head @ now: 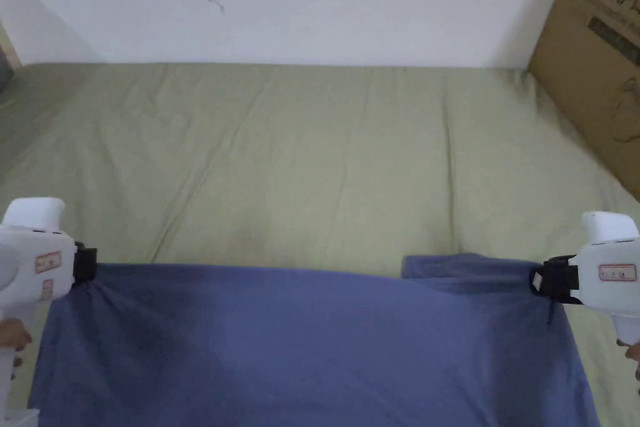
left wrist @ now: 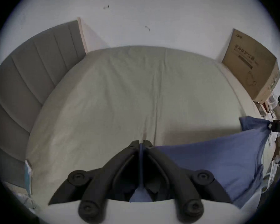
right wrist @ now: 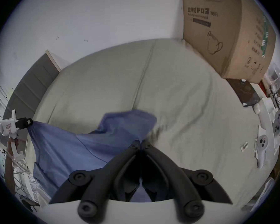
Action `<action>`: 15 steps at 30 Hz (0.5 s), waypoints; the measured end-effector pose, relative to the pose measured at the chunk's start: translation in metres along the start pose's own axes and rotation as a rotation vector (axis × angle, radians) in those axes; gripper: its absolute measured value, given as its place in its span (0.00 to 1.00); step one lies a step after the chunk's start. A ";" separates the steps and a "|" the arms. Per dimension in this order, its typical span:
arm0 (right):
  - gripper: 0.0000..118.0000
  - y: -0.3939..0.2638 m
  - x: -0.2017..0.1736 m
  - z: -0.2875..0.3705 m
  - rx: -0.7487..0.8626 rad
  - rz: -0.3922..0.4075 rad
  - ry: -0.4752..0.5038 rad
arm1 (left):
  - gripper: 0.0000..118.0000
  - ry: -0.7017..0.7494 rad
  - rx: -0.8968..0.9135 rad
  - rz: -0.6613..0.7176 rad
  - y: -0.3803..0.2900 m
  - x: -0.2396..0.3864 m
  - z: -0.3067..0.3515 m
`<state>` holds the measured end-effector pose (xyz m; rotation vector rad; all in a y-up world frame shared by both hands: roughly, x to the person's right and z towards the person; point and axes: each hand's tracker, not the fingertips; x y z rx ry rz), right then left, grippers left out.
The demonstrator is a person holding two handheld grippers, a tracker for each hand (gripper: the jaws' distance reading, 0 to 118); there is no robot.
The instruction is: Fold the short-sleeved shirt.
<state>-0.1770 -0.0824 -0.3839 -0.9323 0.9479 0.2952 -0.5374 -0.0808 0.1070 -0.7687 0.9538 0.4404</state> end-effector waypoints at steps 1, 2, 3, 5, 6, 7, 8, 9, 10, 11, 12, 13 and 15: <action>0.00 -0.006 0.000 0.012 0.012 0.000 0.016 | 0.02 0.000 0.019 -0.006 -0.002 -0.004 0.016; 0.00 -0.012 -0.001 0.028 0.028 0.003 0.029 | 0.02 -0.001 0.034 -0.010 -0.004 -0.008 0.032; 0.00 -0.019 -0.001 0.040 0.029 0.005 0.036 | 0.02 -0.005 0.049 -0.003 -0.008 -0.013 0.048; 0.00 -0.036 -0.002 0.063 0.043 0.018 0.042 | 0.02 -0.022 0.063 0.013 -0.021 -0.021 0.078; 0.00 -0.045 0.002 0.071 0.048 0.022 0.049 | 0.02 -0.032 0.072 0.016 -0.031 -0.024 0.091; 0.00 -0.055 0.002 0.080 0.050 0.019 0.047 | 0.02 -0.036 0.070 0.012 -0.041 -0.027 0.101; 0.00 -0.067 0.003 0.090 0.051 0.016 0.051 | 0.02 -0.035 0.068 0.011 -0.053 -0.028 0.111; 0.00 -0.081 0.002 0.098 0.055 0.012 0.056 | 0.02 -0.034 0.066 0.009 -0.064 -0.029 0.118; 0.00 -0.098 -0.004 0.112 0.051 0.010 0.047 | 0.02 -0.039 0.060 0.005 -0.079 -0.031 0.124; 0.00 -0.116 -0.006 0.119 0.041 0.025 0.038 | 0.02 -0.044 0.048 0.009 -0.095 -0.032 0.129; 0.00 -0.133 -0.006 0.123 0.033 0.033 0.031 | 0.02 -0.045 0.022 0.014 -0.110 -0.031 0.134; 0.00 -0.147 -0.004 0.126 0.015 0.028 0.024 | 0.02 -0.050 0.005 0.023 -0.124 -0.032 0.136; 0.00 -0.176 0.001 0.125 -0.038 -0.008 0.027 | 0.02 -0.057 -0.039 0.045 -0.156 -0.033 0.139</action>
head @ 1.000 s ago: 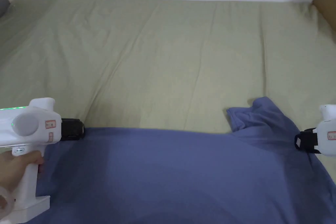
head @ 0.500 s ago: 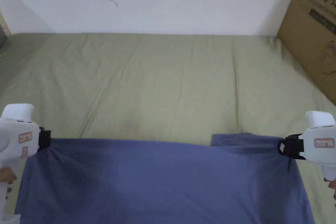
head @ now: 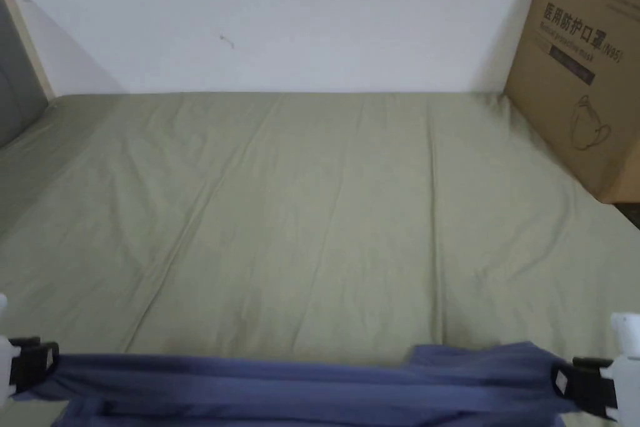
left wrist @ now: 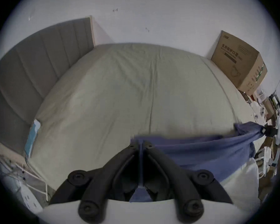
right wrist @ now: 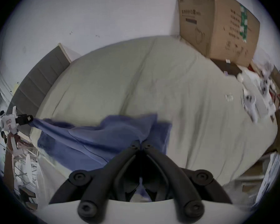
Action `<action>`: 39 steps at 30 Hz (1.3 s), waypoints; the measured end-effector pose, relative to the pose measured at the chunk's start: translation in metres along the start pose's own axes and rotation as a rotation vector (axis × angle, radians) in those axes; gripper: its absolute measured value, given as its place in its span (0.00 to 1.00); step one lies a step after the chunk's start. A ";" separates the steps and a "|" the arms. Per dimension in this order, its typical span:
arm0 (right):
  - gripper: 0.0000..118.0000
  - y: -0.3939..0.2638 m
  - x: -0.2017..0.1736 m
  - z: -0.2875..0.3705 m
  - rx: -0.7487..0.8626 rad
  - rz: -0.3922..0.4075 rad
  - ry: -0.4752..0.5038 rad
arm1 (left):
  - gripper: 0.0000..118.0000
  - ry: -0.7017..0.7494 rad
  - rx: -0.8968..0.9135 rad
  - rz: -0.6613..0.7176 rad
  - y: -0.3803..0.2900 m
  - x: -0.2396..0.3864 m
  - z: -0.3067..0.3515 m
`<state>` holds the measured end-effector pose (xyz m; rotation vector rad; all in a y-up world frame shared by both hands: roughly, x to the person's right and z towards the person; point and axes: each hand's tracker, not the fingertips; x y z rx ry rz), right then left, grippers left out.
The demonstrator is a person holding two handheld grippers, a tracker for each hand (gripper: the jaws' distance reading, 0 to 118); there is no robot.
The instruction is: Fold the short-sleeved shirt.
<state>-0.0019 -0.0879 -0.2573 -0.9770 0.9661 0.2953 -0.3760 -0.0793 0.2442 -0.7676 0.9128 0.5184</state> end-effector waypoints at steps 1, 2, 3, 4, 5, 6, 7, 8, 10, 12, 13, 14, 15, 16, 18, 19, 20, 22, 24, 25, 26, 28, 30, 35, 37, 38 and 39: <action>0.00 -0.014 0.004 -0.001 -0.028 -0.023 -0.004 | 0.02 -0.009 -0.018 0.018 -0.013 0.000 0.000; 0.00 -0.029 0.009 -0.002 -0.053 -0.039 -0.007 | 0.02 -0.023 -0.045 0.031 -0.027 -0.002 -0.001; 0.00 -0.039 0.012 -0.003 -0.071 -0.052 -0.023 | 0.02 -0.023 -0.064 0.035 -0.040 -0.003 -0.002; 0.00 -0.049 0.015 -0.004 -0.094 -0.077 -0.025 | 0.02 -0.018 -0.082 0.025 -0.051 -0.004 -0.003; 0.00 -0.058 0.017 -0.004 -0.098 -0.092 -0.012 | 0.02 -0.014 -0.092 0.015 -0.060 -0.010 -0.009; 0.00 -0.066 0.018 -0.003 -0.095 -0.104 -0.011 | 0.02 -0.015 -0.104 0.002 -0.069 -0.011 -0.010; 0.00 -0.073 0.023 -0.005 -0.096 -0.116 -0.014 | 0.03 -0.017 -0.118 -0.009 -0.075 -0.012 -0.011; 0.00 -0.077 0.023 -0.006 -0.096 -0.111 -0.017 | 0.06 -0.016 -0.119 -0.011 -0.080 -0.013 -0.012; 0.13 -0.081 0.024 -0.008 -0.085 -0.115 -0.024 | 0.32 -0.016 -0.122 -0.008 -0.084 -0.013 -0.014; 0.50 -0.080 0.024 -0.011 -0.074 -0.117 -0.041 | 0.69 0.015 -0.134 -0.019 -0.083 -0.011 -0.012; 0.54 -0.079 0.023 -0.011 -0.069 -0.108 -0.072 | 0.86 0.029 -0.137 -0.026 -0.083 -0.010 -0.011; 0.54 -0.078 0.022 -0.009 -0.068 -0.096 -0.089 | 0.90 0.031 -0.134 -0.026 -0.083 -0.011 -0.009; 0.54 -0.076 0.020 -0.006 -0.061 -0.097 -0.082 | 0.89 0.029 -0.133 -0.022 -0.082 -0.013 -0.006; 0.54 -0.074 0.020 -0.004 -0.057 -0.098 -0.086 | 0.89 0.025 -0.123 -0.009 -0.080 -0.014 -0.001; 0.54 -0.067 0.018 0.003 -0.016 -0.094 -0.102 | 0.89 0.001 -0.062 0.047 -0.074 -0.014 0.013; 0.54 -0.062 0.016 0.003 -0.002 -0.095 -0.100 | 0.89 -0.009 -0.042 0.069 -0.071 -0.014 0.018; 0.54 -0.057 0.012 0.006 0.020 -0.095 -0.099 | 0.89 -0.014 -0.019 0.093 -0.068 -0.013 0.023; 0.54 -0.047 0.003 0.009 0.069 -0.095 -0.070 | 0.89 -0.036 0.007 0.119 -0.065 -0.010 0.031; 0.53 -0.037 -0.017 0.013 0.121 -0.087 -0.109 | 0.78 -0.069 0.034 0.163 -0.063 -0.007 0.037; 0.48 -0.035 -0.024 0.012 0.136 -0.067 -0.104 | 0.52 -0.085 0.045 0.172 -0.065 -0.006 0.038; 0.33 -0.033 -0.032 0.011 0.146 -0.053 -0.096 | 0.25 -0.089 0.040 0.185 -0.067 -0.006 0.038; 0.00 -0.032 -0.050 -0.001 0.159 -0.053 -0.096 | 0.02 -0.092 0.027 0.195 -0.074 -0.007 0.034; 0.00 -0.031 -0.067 -0.012 0.112 -0.033 -0.042 | 0.02 -0.117 0.002 0.215 -0.082 -0.010 0.030; 0.00 -0.037 -0.110 -0.034 0.076 0.040 0.001 | 0.03 -0.106 0.037 0.339 -0.094 -0.030 0.034; 0.00 -0.036 -0.121 -0.042 0.064 0.057 0.009 | 0.19 -0.130 0.041 0.403 -0.095 -0.043 0.034; 0.00 -0.035 -0.126 -0.047 0.054 0.056 0.023 | 0.44 -0.155 0.028 0.433 -0.096 -0.050 0.033; 0.00 -0.036 -0.132 -0.050 0.046 0.050 0.038 | 0.73 -0.162 0.010 0.442 -0.096 -0.055 0.031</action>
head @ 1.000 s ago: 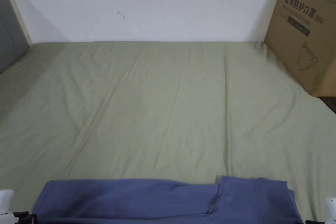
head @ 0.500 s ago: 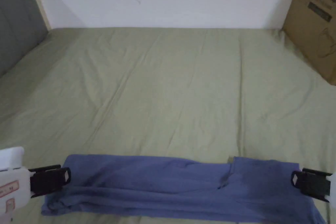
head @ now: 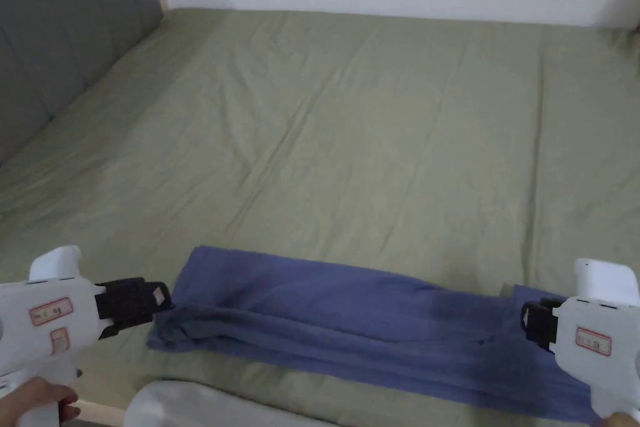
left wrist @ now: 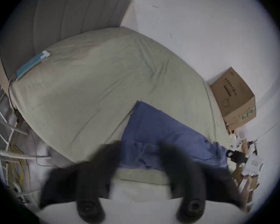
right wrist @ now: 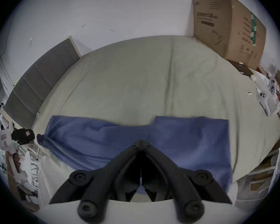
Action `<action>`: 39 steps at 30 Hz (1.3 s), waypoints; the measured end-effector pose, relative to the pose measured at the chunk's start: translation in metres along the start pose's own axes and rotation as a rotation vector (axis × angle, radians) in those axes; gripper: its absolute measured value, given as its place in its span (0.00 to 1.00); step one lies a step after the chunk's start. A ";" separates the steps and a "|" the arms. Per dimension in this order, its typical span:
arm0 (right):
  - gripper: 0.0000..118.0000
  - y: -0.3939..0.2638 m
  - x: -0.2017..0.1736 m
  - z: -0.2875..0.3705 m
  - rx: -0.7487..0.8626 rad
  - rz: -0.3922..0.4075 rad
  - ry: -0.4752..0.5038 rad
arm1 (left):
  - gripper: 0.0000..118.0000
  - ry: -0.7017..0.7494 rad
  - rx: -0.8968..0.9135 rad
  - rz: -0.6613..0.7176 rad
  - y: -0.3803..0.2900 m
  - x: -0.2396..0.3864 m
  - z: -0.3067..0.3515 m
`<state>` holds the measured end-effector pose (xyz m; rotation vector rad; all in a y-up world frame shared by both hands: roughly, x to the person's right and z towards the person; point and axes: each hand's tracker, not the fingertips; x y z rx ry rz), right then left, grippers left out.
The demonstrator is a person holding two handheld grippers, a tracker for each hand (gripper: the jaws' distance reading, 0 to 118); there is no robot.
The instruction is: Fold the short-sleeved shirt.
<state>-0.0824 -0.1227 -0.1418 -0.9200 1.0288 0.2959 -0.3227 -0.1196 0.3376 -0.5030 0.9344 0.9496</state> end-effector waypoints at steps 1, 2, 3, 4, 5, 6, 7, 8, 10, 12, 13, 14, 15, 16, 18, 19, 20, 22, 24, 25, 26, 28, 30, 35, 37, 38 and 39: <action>0.00 0.000 -0.004 -0.003 -0.006 -0.003 0.012 | 0.98 -0.002 -0.010 0.013 0.000 -0.003 -0.003; 0.00 0.000 -0.008 -0.006 -0.015 0.000 0.025 | 1.00 -0.004 -0.025 0.032 0.000 -0.006 -0.006; 0.00 -0.001 -0.013 -0.009 -0.022 0.010 0.031 | 0.98 -0.020 -0.029 0.061 0.001 -0.016 -0.015; 0.00 -0.002 -0.016 -0.014 -0.033 0.028 0.033 | 0.99 -0.067 -0.003 0.108 0.002 -0.020 -0.017; 0.00 -0.004 -0.021 -0.017 -0.049 0.063 0.029 | 0.99 -0.088 -0.032 0.152 0.002 -0.024 -0.023; 0.00 -0.005 -0.025 -0.018 -0.057 0.099 0.018 | 0.99 -0.118 -0.053 0.205 0.001 -0.031 -0.032; 0.00 -0.007 -0.028 -0.019 -0.063 0.122 0.014 | 0.99 -0.142 -0.067 0.236 0.000 -0.036 -0.041; 0.00 -0.007 -0.032 -0.019 -0.074 0.140 0.020 | 0.99 -0.150 -0.081 0.268 -0.001 -0.039 -0.048; 0.00 -0.010 -0.033 -0.020 -0.088 0.149 0.030 | 0.98 -0.195 -0.095 0.314 -0.006 -0.043 -0.062; 0.00 -0.010 -0.033 -0.020 -0.097 0.149 0.024 | 0.98 -0.228 -0.141 0.366 -0.013 -0.050 -0.078; 0.00 -0.010 -0.032 -0.020 -0.100 0.144 0.021 | 0.98 -0.232 -0.140 0.360 -0.014 -0.050 -0.080; 0.00 -0.010 -0.029 -0.021 -0.104 0.131 0.021 | 0.98 -0.226 -0.119 0.368 -0.013 -0.050 -0.078; 0.00 -0.009 -0.026 -0.023 -0.118 0.101 0.028 | 0.98 -0.243 -0.101 0.400 -0.016 -0.041 -0.073; 0.00 -0.008 -0.022 -0.026 -0.132 0.063 0.035 | 0.96 -0.266 -0.106 0.431 -0.015 -0.043 -0.075; 0.00 -0.006 -0.016 -0.028 -0.135 -0.001 0.046 | 0.80 -0.244 -0.104 0.425 -0.015 -0.046 -0.076; 0.00 -0.006 -0.014 -0.028 -0.136 -0.017 0.055 | 0.51 -0.205 -0.101 0.410 -0.016 -0.044 -0.074; 0.00 -0.004 -0.014 -0.026 -0.135 -0.030 0.057 | 0.16 -0.139 -0.103 0.378 -0.016 -0.047 -0.072; 0.00 -0.003 -0.012 -0.026 -0.134 -0.040 0.059 | 0.08 -0.201 -0.137 0.450 -0.020 -0.055 -0.079; 0.00 -0.002 -0.010 -0.027 -0.136 -0.045 0.059 | 0.08 -0.214 -0.122 0.462 -0.027 -0.041 -0.072; 0.00 -0.002 -0.009 -0.026 -0.134 -0.047 0.060 | 0.08 -0.204 -0.113 0.438 -0.026 -0.036 -0.069; 0.00 -0.003 -0.008 -0.025 -0.132 -0.048 0.063 | 0.08 -0.191 -0.112 0.399 -0.025 -0.033 -0.067; 0.00 -0.002 -0.006 -0.027 -0.133 -0.052 0.057 | 0.08 -0.182 -0.112 0.396 -0.019 -0.028 -0.068; 0.00 -0.004 -0.003 -0.025 -0.136 -0.059 0.057 | 0.08 -0.176 -0.084 0.360 -0.013 -0.021 -0.061; 0.00 -0.007 0.008 -0.016 -0.117 -0.095 0.067 | 0.08 -0.233 -0.033 0.205 0.014 0.021 -0.043; 0.00 -0.007 0.016 -0.015 -0.105 -0.112 0.068 | 0.08 -0.273 -0.024 0.125 0.021 0.048 -0.035; 0.00 -0.007 0.020 -0.013 -0.098 -0.127 0.069 | 0.08 -0.289 -0.016 0.081 0.024 0.065 -0.032; 0.00 -0.008 0.024 -0.012 -0.095 -0.140 0.070 | 0.08 -0.303 -0.017 0.036 0.026 0.091 -0.029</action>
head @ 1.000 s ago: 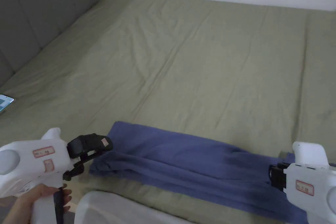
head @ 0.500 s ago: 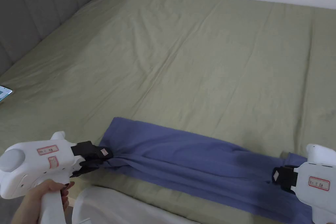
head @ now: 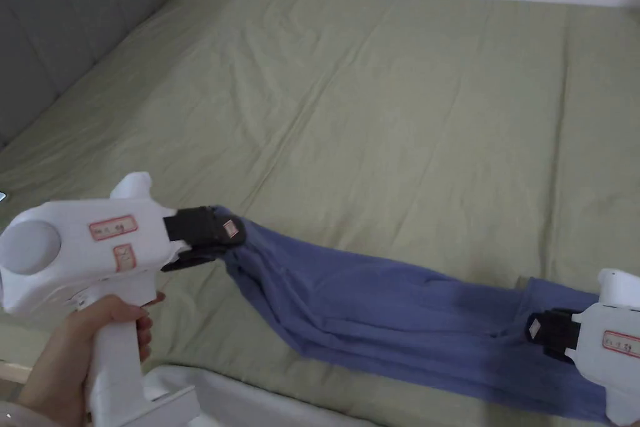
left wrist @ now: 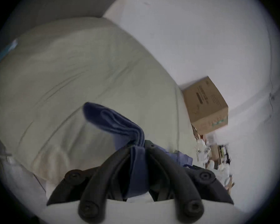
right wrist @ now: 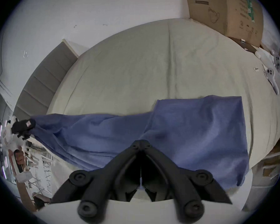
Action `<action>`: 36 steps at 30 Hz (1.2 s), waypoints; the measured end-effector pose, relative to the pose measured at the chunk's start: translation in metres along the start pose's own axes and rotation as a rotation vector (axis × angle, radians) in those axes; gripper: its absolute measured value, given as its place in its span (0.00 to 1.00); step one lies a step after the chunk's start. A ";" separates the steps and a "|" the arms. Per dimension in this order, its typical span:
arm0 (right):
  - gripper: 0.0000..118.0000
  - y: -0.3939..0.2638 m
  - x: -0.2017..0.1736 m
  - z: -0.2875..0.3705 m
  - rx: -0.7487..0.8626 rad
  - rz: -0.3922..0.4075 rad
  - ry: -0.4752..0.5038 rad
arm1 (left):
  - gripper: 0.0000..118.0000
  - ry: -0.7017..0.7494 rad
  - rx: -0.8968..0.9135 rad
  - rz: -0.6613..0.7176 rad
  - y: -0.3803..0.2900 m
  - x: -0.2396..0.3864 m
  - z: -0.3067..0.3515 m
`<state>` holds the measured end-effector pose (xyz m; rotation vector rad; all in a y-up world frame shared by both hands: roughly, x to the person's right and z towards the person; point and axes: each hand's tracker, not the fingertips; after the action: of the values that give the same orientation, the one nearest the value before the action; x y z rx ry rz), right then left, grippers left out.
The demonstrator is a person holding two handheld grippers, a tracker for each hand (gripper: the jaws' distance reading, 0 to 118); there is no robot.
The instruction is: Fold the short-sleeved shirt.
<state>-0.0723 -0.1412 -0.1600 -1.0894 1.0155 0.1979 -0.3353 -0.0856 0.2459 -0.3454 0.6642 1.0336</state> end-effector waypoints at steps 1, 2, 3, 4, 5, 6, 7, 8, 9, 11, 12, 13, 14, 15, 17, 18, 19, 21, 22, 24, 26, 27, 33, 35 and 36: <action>0.00 0.001 0.004 0.003 0.003 -0.011 0.003 | 0.08 -0.015 -0.011 -0.047 -0.001 0.016 -0.004; 0.00 0.000 0.008 0.005 0.008 -0.020 0.002 | 0.08 -0.031 -0.026 -0.106 -0.004 0.036 -0.010; 0.00 -0.001 0.012 0.007 0.012 -0.024 -0.002 | 0.08 -0.048 -0.047 -0.164 -0.008 0.052 -0.017; 0.00 -0.001 0.015 0.009 0.016 -0.026 -0.006 | 0.08 -0.064 -0.064 -0.209 -0.014 0.073 -0.026; 0.00 -0.001 0.020 0.011 0.018 -0.029 -0.010 | 0.08 -0.072 -0.085 -0.263 -0.022 0.089 -0.036; 0.00 -0.001 0.025 0.012 0.022 -0.036 -0.015 | 0.08 -0.076 -0.113 -0.310 -0.033 0.103 -0.048; 0.00 -0.002 0.030 0.014 0.024 -0.052 -0.014 | 0.08 -0.061 -0.142 -0.351 -0.043 0.114 -0.059; 0.00 -0.002 0.037 0.014 0.025 -0.084 0.001 | 0.08 -0.035 -0.185 -0.409 -0.050 0.119 -0.078; 0.00 -0.004 0.043 0.014 0.023 -0.119 0.015 | 0.08 -0.016 -0.224 -0.461 -0.067 0.126 -0.091; 0.00 -0.006 0.053 0.015 0.022 -0.155 0.001 | 0.08 0.002 -0.278 -0.512 -0.098 0.133 -0.113; 0.00 -0.008 0.057 0.017 0.024 -0.159 -0.006 | 0.08 -0.014 -0.306 -0.517 -0.112 0.132 -0.128; 0.00 -0.010 0.060 0.020 0.026 -0.163 -0.011 | 0.14 -0.034 -0.340 -0.517 -0.124 0.130 -0.137; 0.00 -0.011 0.064 0.021 0.024 -0.167 -0.015 | 0.25 -0.056 -0.388 -0.485 -0.134 0.125 -0.147; 0.00 -0.012 0.067 0.022 0.022 -0.172 -0.018 | 0.39 -0.064 -0.429 -0.437 -0.140 0.119 -0.155; 0.00 -0.014 0.076 0.020 0.019 -0.189 -0.017 | 0.80 -0.061 -0.490 -0.346 -0.145 0.111 -0.162; 0.00 -0.014 0.079 0.020 0.018 -0.196 -0.017 | 0.90 -0.068 -0.488 -0.311 -0.146 0.107 -0.161; 0.00 -0.015 0.080 0.021 0.020 -0.200 -0.017 | 0.93 -0.086 -0.471 -0.289 -0.143 0.105 -0.157; 0.00 -0.017 0.084 0.024 0.025 -0.202 -0.018 | 0.92 -0.118 -0.395 -0.223 -0.130 0.107 -0.140; 0.00 -0.017 0.085 0.024 0.025 -0.202 -0.018 | 0.92 -0.121 -0.373 -0.200 -0.124 0.106 -0.134; 0.00 -0.017 0.085 0.024 0.024 -0.207 -0.020 | 0.83 -0.153 -0.343 -0.126 -0.105 0.098 -0.123; 0.00 -0.018 0.083 0.024 0.029 -0.213 -0.014 | 0.39 -0.187 -0.310 -0.019 -0.091 0.083 -0.116; 0.00 -0.018 0.083 0.024 0.031 -0.216 -0.010 | 0.16 -0.181 -0.287 0.016 -0.085 0.076 -0.114; 0.00 -0.021 0.081 0.025 0.038 -0.216 0.006 | 0.05 0.012 -0.325 -0.100 -0.097 0.064 -0.143; 0.00 -0.022 0.082 0.026 0.036 -0.221 0.007 | 0.05 -0.029 -0.382 -0.102 -0.111 0.066 -0.154; 0.00 -0.022 0.083 0.026 0.035 -0.223 0.006 | 0.05 -0.034 -0.404 -0.103 -0.118 0.069 -0.160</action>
<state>0.0023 -0.1581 -0.2065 -1.1624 0.8918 -0.0038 -0.2633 -0.1853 0.0749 -0.7048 0.3987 1.0699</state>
